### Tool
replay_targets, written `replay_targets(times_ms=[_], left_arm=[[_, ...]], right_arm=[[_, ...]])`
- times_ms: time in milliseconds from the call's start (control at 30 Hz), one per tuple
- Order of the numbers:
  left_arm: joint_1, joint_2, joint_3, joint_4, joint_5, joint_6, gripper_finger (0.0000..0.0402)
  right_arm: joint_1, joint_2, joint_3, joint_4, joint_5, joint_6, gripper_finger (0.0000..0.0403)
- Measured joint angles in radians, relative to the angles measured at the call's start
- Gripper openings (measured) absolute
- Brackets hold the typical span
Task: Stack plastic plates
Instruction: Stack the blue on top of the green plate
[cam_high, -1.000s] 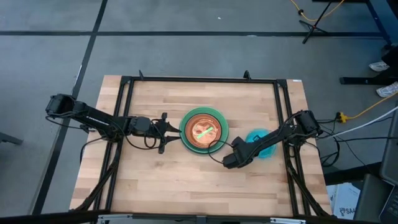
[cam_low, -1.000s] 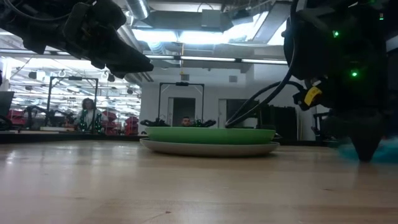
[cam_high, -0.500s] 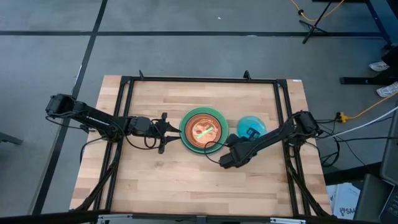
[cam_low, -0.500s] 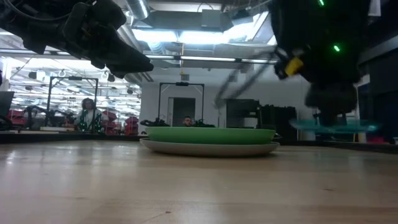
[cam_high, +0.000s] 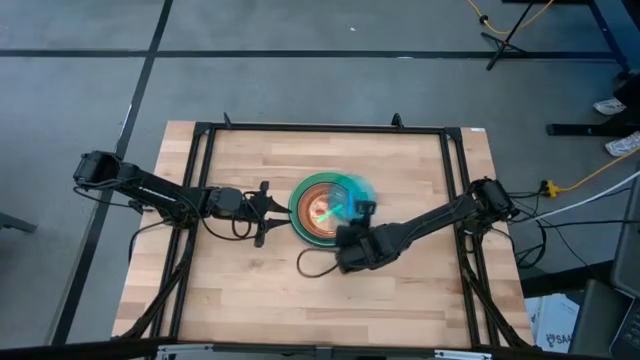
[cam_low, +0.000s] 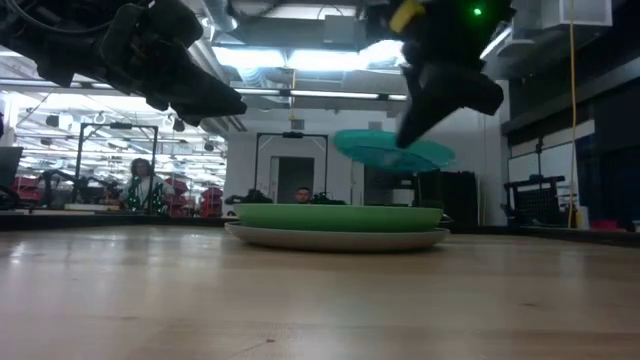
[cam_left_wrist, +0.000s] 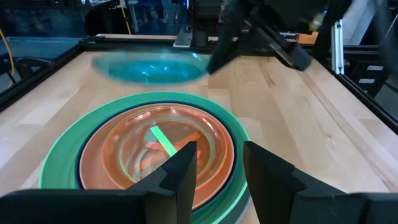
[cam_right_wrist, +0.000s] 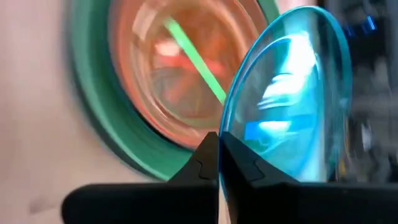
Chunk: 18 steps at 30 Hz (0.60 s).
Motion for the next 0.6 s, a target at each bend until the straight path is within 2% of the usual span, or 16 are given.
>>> replay_targets(times_ms=[133, 300, 600], left_arm=[[0.0, 0.0, 0.0, 0.0, 0.0, -0.001, 0.0124], [0.0, 0.0, 0.0, 0.0, 0.0, 0.0, 0.0124], [0.0, 0.0, 0.0, 0.0, 0.0, -0.001, 0.0124]], right_arm=[[0.0, 0.0, 0.0, 0.167, -0.055, -0.223, 0.0001], [0.0, 0.0, 0.001, 0.29, -0.114, -0.373, 0.0001], [-0.059, 0.0, -0.02, 0.376, -0.252, -0.411, 0.0]])
